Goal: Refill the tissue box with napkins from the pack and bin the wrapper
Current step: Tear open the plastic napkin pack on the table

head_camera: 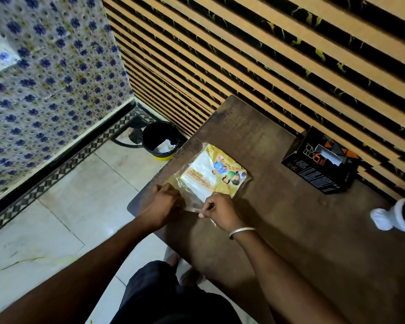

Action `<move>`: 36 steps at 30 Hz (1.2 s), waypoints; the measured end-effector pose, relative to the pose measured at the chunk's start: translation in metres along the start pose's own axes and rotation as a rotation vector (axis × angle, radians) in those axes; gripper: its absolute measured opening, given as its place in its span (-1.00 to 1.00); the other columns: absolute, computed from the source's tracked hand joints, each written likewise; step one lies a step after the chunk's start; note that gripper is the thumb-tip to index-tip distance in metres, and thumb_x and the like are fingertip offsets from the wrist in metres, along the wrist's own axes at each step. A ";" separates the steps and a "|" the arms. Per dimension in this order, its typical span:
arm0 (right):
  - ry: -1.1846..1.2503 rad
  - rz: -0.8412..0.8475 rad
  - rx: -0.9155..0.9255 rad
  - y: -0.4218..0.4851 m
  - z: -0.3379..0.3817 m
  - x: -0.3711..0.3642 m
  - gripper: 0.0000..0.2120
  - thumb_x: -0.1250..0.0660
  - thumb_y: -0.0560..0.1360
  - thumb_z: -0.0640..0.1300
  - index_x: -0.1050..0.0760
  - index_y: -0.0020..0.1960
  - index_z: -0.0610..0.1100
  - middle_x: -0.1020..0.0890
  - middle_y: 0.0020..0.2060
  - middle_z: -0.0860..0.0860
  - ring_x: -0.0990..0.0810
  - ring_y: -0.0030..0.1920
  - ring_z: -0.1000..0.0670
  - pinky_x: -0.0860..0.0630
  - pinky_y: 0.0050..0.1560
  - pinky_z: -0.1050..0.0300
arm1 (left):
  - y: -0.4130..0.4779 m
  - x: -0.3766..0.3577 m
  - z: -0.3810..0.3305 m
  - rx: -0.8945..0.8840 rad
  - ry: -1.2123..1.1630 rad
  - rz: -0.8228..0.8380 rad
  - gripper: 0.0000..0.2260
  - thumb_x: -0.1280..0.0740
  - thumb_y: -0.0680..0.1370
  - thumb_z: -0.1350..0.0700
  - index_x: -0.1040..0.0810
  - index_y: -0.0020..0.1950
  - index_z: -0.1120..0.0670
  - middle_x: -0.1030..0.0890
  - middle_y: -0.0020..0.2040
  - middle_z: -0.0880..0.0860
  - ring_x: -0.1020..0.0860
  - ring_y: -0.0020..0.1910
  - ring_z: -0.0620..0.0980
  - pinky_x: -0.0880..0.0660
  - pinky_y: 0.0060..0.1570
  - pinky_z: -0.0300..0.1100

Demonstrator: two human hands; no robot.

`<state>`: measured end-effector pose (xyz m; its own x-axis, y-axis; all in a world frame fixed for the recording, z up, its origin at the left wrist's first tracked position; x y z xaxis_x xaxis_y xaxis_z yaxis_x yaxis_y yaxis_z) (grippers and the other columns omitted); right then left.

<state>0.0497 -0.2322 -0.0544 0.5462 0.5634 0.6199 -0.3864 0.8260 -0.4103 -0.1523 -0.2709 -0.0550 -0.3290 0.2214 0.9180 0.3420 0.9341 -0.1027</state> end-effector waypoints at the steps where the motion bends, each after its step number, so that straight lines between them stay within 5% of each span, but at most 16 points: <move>1: 0.050 -0.031 -0.029 0.000 -0.001 -0.001 -0.79 -0.63 0.22 -0.25 -0.59 -0.39 -0.11 -0.58 -0.38 0.04 -0.53 -0.35 0.11 -0.46 -0.29 0.30 | -0.001 0.001 -0.001 0.018 -0.005 -0.011 -0.74 -0.15 0.43 -0.12 -0.62 -0.15 -0.11 -0.59 -0.15 -0.17 -0.51 -0.02 -0.03 -0.13 -0.10 -0.10; 3: 0.195 -0.066 -0.070 -0.003 -0.001 0.001 -0.67 -0.65 0.17 -0.28 -0.50 -0.45 -0.04 -0.62 -0.39 -0.07 -0.57 -0.34 0.01 -0.51 -0.32 0.15 | -0.002 0.003 -0.002 0.052 0.002 -0.014 -0.73 -0.14 0.44 -0.14 -0.61 -0.10 -0.12 -0.59 -0.10 -0.18 -0.49 0.03 -0.03 -0.21 -0.05 -0.07; 8: 0.541 0.009 -0.203 -0.008 0.003 0.013 -0.76 -0.51 0.39 -0.33 -0.49 -0.35 -0.17 -0.51 -0.44 -0.03 -0.43 -0.49 0.17 -0.38 -0.45 0.34 | -0.007 0.002 -0.006 0.210 0.023 -0.154 -0.86 -0.30 0.53 -0.04 -0.53 0.06 -0.10 -0.55 0.07 -0.05 -0.46 0.07 0.08 -0.40 -0.01 -0.01; 12: 0.616 -0.032 -0.278 -0.007 0.001 0.021 -0.83 -0.43 0.47 -0.33 -0.56 -0.28 -0.18 -0.54 -0.48 0.04 -0.43 -0.54 0.18 -0.40 -0.48 0.36 | -0.013 0.002 -0.026 0.195 -0.098 -0.285 -0.86 -0.37 0.55 -0.03 -0.55 -0.10 0.03 -0.53 -0.14 0.00 -0.45 -0.15 0.00 -0.33 -0.21 -0.16; 15: 0.642 -0.018 -0.311 -0.009 0.000 0.023 -0.94 -0.39 0.48 -0.38 -0.58 -0.17 -0.29 -0.55 -0.41 -0.04 -0.45 -0.58 0.23 -0.42 -0.50 0.39 | -0.014 -0.007 -0.046 0.385 -0.570 -0.086 -0.74 -0.35 0.56 -0.12 -0.57 -0.25 -0.01 -0.58 -0.33 -0.06 -0.51 -0.33 -0.13 -0.37 -0.31 -0.26; 17: 0.630 0.010 -0.323 -0.010 -0.001 0.021 -0.91 -0.37 0.48 -0.41 -0.58 -0.02 -0.41 -0.57 -0.36 -0.08 -0.47 -0.57 0.22 -0.47 -0.46 0.40 | -0.013 -0.017 -0.055 0.516 -0.996 -0.002 -0.75 -0.39 0.53 -0.10 -0.67 -0.17 0.06 -0.68 -0.27 0.05 -0.60 -0.30 -0.11 -0.50 -0.24 -0.24; 19: 0.619 0.045 -0.319 -0.012 -0.001 0.018 -0.81 -0.39 0.45 -0.44 -0.55 0.04 -0.50 -0.61 -0.31 -0.15 -0.55 -0.48 0.17 -0.51 -0.40 0.37 | -0.010 -0.024 -0.063 0.590 -1.298 -0.017 -0.79 -0.45 0.51 0.02 -0.69 -0.11 0.17 -0.70 -0.20 0.17 -0.64 -0.25 -0.02 -0.56 -0.19 -0.15; 22: 0.656 0.074 -0.295 -0.016 0.002 0.015 -0.92 -0.45 0.40 -0.45 -0.60 -0.12 -0.40 -0.67 -0.21 -0.31 -0.62 -0.29 -0.03 -0.57 -0.31 0.30 | -0.006 -0.028 -0.070 0.733 -1.555 -0.102 -0.89 -0.47 0.46 0.28 -0.64 -0.08 0.31 -0.69 -0.27 0.16 -0.63 -0.32 0.03 -0.59 -0.30 -0.19; 26: 0.682 0.086 -0.315 -0.016 -0.003 0.014 -0.84 -0.44 0.40 -0.45 -0.60 -0.25 -0.23 -0.69 -0.41 0.00 -0.63 -0.41 0.13 -0.62 -0.28 0.30 | -0.004 -0.028 -0.074 0.747 -1.570 -0.110 -0.97 -0.42 0.49 0.33 -0.60 -0.14 0.28 -0.66 -0.33 0.10 -0.61 -0.36 -0.01 -0.59 -0.33 -0.23; 36: 0.608 0.015 -0.277 -0.013 -0.002 0.010 -0.91 -0.45 0.41 -0.43 -0.57 -0.13 -0.32 -0.60 -0.35 -0.08 -0.58 -0.46 0.21 -0.52 -0.40 0.37 | -0.009 -0.041 -0.082 0.763 -1.493 -0.215 -0.87 -0.32 0.55 0.34 -0.54 -0.17 0.19 -0.63 -0.31 0.14 -0.59 -0.29 0.07 -0.61 -0.17 -0.02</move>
<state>0.0616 -0.2374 -0.0447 0.8955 0.4159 0.1586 -0.2362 0.7459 -0.6227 -0.0696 -0.3112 -0.0598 -0.9467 -0.2836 -0.1529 -0.1423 0.7939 -0.5912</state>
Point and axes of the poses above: each hand's wrist, its own y-axis towards the middle knuckle, its own x-axis out of the back of the hand, z = x × y, the point moved 2 cm from there along y, towards the middle knuckle
